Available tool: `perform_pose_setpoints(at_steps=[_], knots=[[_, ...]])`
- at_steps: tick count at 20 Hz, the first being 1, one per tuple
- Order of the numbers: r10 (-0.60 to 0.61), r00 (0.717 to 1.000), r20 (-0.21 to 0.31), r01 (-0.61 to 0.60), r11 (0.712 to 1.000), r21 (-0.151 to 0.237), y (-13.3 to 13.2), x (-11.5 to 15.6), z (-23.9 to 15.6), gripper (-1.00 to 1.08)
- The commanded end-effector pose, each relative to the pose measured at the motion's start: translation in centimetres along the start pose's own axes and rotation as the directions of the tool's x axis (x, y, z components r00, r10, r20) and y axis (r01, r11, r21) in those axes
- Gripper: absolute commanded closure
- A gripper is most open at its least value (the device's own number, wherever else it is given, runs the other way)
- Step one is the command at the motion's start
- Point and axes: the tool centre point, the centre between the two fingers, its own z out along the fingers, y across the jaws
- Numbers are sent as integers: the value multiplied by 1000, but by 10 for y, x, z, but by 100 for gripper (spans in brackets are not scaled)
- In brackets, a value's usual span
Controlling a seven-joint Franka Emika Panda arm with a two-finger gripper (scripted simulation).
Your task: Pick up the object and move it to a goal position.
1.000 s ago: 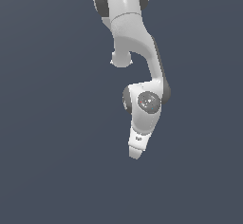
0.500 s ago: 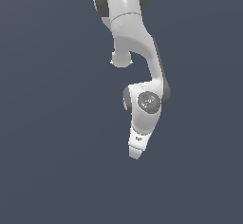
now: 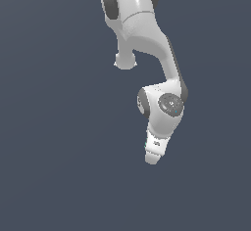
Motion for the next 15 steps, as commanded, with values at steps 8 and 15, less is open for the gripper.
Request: perform_pose_setpoints(at_steps=[8,15], knots=[[-1,1000,-1,1,1000,0,-14,66,-16,108],[-1,1000,-1,1,1000,0,-14,76,-18,108]])
